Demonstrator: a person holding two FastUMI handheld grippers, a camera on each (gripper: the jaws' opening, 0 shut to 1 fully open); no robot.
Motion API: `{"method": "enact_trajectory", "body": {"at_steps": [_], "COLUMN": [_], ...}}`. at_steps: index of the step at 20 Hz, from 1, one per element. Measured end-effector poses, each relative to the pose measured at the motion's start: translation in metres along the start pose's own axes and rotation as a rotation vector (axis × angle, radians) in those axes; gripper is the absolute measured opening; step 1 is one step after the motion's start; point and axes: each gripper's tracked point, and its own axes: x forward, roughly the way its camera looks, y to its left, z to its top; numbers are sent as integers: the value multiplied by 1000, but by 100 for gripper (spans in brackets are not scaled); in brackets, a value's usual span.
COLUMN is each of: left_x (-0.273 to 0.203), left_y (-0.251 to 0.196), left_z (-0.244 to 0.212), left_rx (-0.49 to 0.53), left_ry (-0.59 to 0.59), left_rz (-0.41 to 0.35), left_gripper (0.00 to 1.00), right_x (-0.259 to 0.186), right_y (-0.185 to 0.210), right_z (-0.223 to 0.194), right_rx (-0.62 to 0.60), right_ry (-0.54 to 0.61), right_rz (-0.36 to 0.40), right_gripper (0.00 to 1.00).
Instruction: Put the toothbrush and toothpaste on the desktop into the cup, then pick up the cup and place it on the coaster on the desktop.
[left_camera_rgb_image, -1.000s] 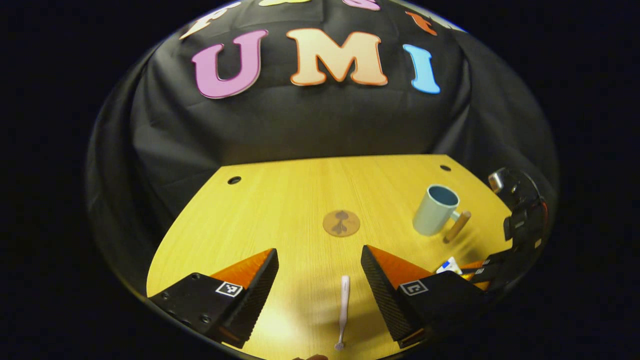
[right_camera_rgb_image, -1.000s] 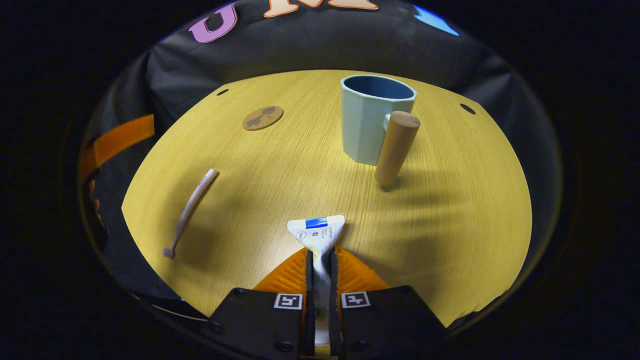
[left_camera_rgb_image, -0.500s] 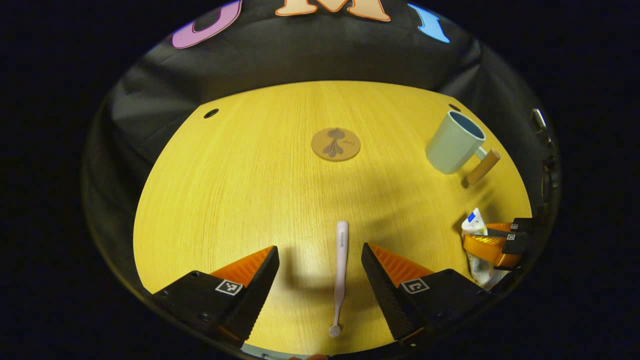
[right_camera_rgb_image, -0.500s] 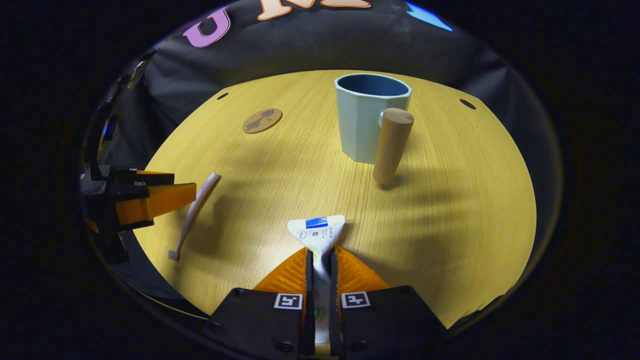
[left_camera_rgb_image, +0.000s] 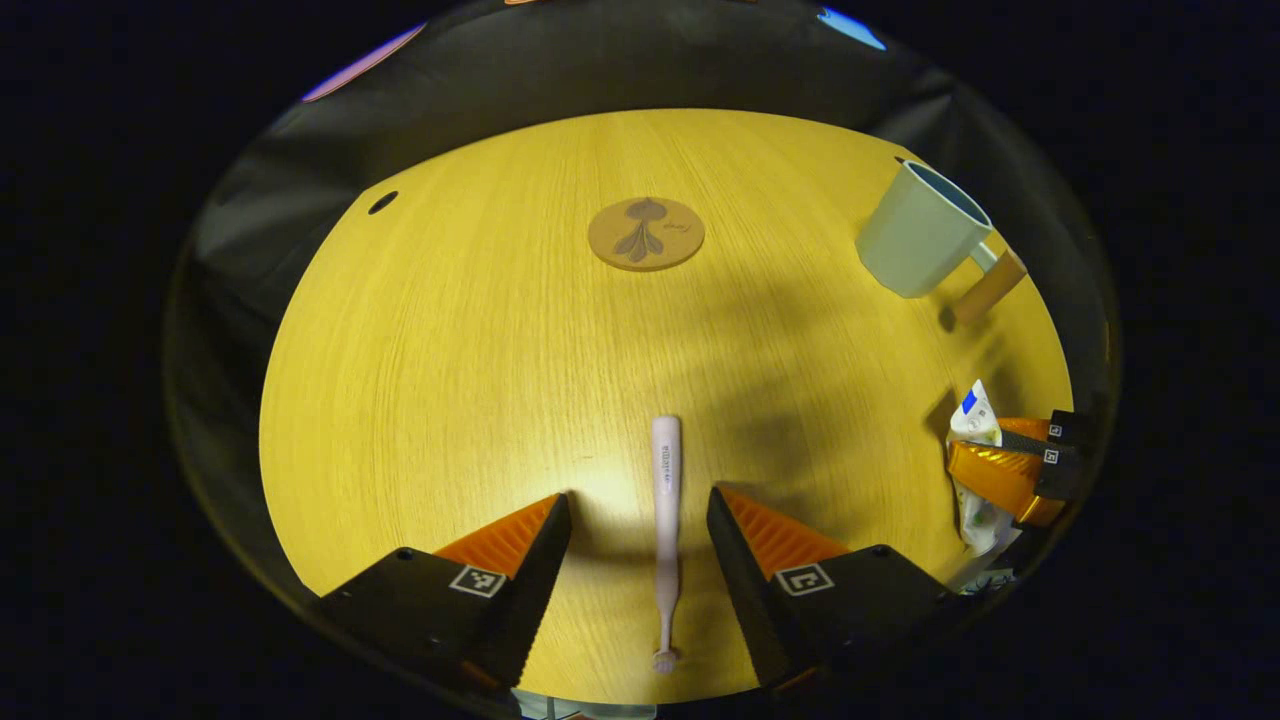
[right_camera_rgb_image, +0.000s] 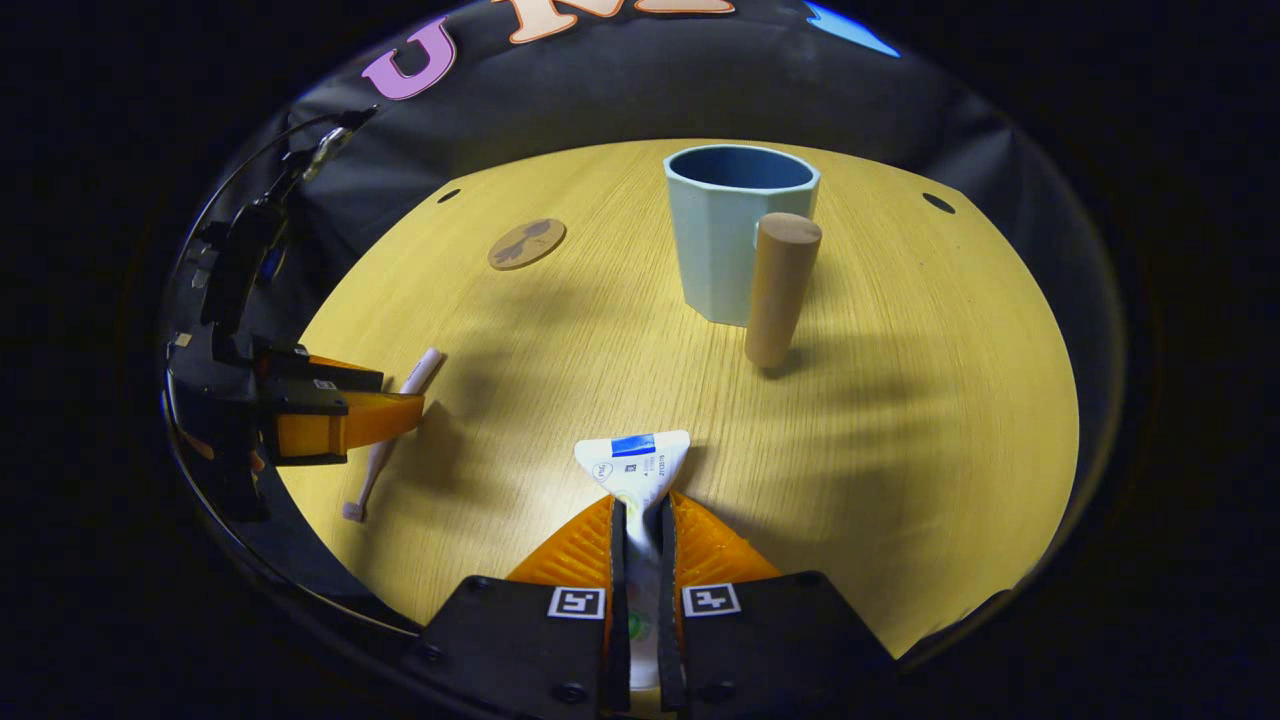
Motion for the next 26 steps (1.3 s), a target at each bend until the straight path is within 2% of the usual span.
{"method": "enact_trajectory", "body": {"at_steps": [3, 4, 5, 6, 7, 8, 9, 10, 13, 17, 22, 26], "left_x": [0, 0, 2, 1, 2, 3, 3, 3, 1, -2, -28, -51], "left_y": [-4, -8, -12, -14, -15, -15, -15, -14, -15, -13, -9, -18], "left_z": [0, 0, 0, 1, 1, 3, 5, 4, 5, 4, 20, 30], "left_rx": [-15, -2, 17, 36, 45, 40, 23, 27, 13, -37, -53, -68], "left_ry": [46, 61, 68, 72, 77, 66, 63, 65, 42, -34, -168, -241], "left_rz": [-14, -19, -29, -33, -38, -31, -32, -38, -54, -71, -89, -126], "left_gripper": [62, 61, 54, 52, 39, 35, 15, 7, 0, 0, 0, 0], "right_x": [-1, 0, 0, 0, -1, -1, -1, -1, -1, -1, -4, -23], "right_y": [0, 0, 0, -1, -1, -1, 0, 0, 0, 0, 3, 7], "right_z": [1, 0, 1, 1, 1, 1, 1, 1, 1, 2, 7, 29], "right_rx": [-12, -16, -19, -22, -27, -31, -34, -37, -47, -26, 86, 121], "right_ry": [2, 3, 4, 7, 10, 12, 15, 17, 19, 10, -35, -129], "right_rz": [-2, -3, -3, -3, -3, -3, -3, -3, -3, 8, 67, 122], "right_gripper": [14, 14, 14, 14, 14, 14, 14, 14, 14, 14, 13, 13]}}
